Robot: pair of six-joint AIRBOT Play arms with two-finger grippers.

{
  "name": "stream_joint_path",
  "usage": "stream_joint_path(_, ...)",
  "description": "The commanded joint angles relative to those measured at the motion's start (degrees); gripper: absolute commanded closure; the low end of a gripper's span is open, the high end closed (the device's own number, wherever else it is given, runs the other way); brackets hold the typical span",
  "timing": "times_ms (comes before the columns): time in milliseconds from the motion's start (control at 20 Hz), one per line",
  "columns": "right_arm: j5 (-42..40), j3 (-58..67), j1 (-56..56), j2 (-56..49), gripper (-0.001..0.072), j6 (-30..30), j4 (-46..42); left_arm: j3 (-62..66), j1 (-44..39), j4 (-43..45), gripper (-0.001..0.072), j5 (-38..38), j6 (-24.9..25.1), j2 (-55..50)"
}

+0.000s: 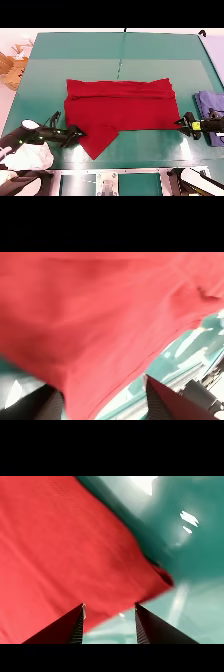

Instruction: Fold the shirts.

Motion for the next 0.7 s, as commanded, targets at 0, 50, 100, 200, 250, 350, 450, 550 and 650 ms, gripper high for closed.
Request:
stream_joint_path(0,-6.10,-2.54,2.43,-1.68,0.0336,-2.10,6.25,-2.58,-8.41,-7.74,0.0277,14.05,2.56,0.04)
stream_joint_path(50,-7.72,-2.54,3.67,-2.36,0.0336,-2.10,7.45,-2.10,-9.25,-8.02,0.0478,15.17,3.02,0.04)
stream_joint_path(100,-9.16,-2.54,4.79,-2.97,0.0338,-2.12,8.68,-1.44,-9.25,-7.96,0.0669,15.04,4.42,0.04)
stream_joint_path(200,-10.34,-2.47,6.12,-3.61,0.0339,-2.38,10.58,0.63,-9.25,-6.99,0.0690,13.40,5.53,0.15)
stream_joint_path(250,-9.42,-2.21,6.21,-3.63,0.0339,-3.08,10.60,2.01,-9.25,-5.22,0.0690,11.78,5.49,0.22)
stream_joint_path(350,-4.92,-0.50,5.09,-3.58,0.0349,-4.26,7.78,5.25,-9.25,0.33,0.0691,6.78,3.96,0.22)
stream_joint_path(450,-1.92,1.18,3.58,-3.58,0.0666,-4.26,4.17,8.15,-9.25,6.40,0.0691,2.97,1.53,0.22)
stream_joint_path(550,0.31,2.25,2.16,-3.58,0.0696,-5.68,3.08,10.91,-9.25,11.02,0.0691,0.07,-0.85,0.22)
stream_joint_path(650,2.56,2.64,0.66,-3.15,0.0696,-6.78,3.06,14.01,-9.25,14.49,0.0691,-3.91,-2.12,0.24)
